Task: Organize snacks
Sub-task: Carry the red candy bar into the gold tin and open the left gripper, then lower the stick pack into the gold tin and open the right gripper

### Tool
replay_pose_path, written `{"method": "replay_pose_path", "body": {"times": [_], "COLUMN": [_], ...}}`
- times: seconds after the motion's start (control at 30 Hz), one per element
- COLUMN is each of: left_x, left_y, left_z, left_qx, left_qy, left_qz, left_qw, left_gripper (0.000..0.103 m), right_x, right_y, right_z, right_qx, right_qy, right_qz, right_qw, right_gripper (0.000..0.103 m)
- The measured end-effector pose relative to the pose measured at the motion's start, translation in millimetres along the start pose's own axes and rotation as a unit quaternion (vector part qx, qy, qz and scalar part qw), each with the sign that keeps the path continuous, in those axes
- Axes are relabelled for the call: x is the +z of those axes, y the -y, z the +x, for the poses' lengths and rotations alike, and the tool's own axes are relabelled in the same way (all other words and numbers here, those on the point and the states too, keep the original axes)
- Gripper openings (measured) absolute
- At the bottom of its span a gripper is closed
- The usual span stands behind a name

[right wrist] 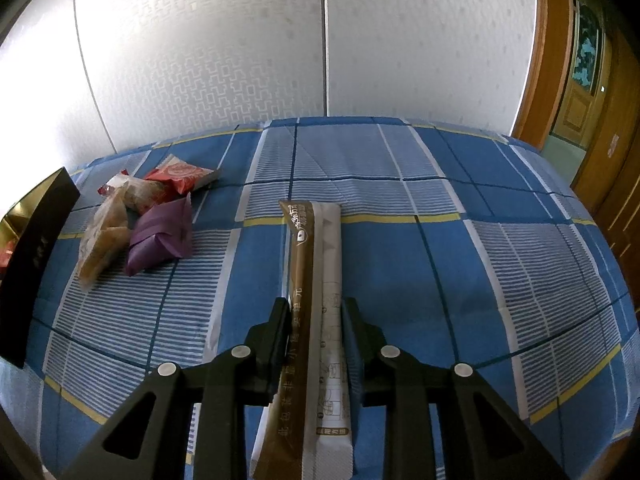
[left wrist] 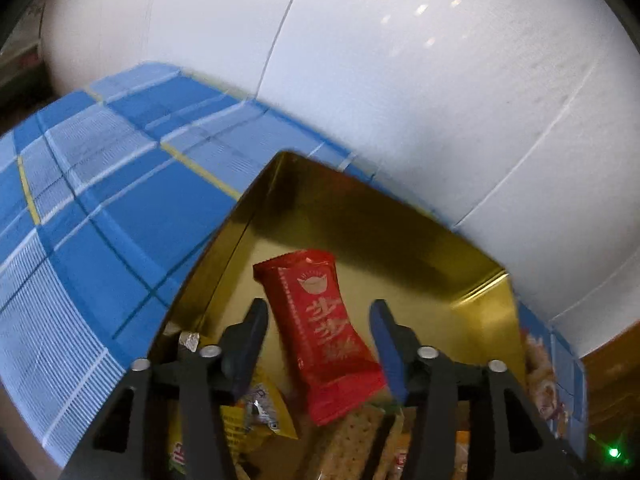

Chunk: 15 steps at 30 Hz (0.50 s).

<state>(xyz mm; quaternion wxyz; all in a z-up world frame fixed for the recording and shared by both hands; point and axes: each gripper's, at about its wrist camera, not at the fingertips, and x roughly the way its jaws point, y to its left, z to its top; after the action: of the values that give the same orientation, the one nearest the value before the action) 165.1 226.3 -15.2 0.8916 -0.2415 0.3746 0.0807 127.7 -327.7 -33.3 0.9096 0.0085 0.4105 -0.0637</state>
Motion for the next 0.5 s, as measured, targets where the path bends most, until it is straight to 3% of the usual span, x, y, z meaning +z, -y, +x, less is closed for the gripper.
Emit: {"method": "replay_pose_path", "body": {"times": [0.1, 0.17, 0.5], "left_x": [-7, -12, -49], "left_y": [5, 8, 28], "left_z": [-20, -30, -43], "left_qx": [-0.016, -0.005, -0.005], "left_qy": [0.055, 0.073, 0.045], "left_qz": [0.024, 0.032, 0.075], "left_qw": [0.9981, 0.9968, 0.9962], "left_gripper": [0.065, 0.071, 0.073], "right_x": [0, 0, -4], "right_y": [0, -1, -9], "right_z": [0, 0, -4], "right_qx": [-0.004, -0.006, 0.004], "right_qy": [0.002, 0.003, 0.011], "right_qz": [-0.001, -0.001, 0.0], "right_qw": [1.0, 1.0, 1.0], "right_gripper": [0.027, 0.027, 0.023]}}
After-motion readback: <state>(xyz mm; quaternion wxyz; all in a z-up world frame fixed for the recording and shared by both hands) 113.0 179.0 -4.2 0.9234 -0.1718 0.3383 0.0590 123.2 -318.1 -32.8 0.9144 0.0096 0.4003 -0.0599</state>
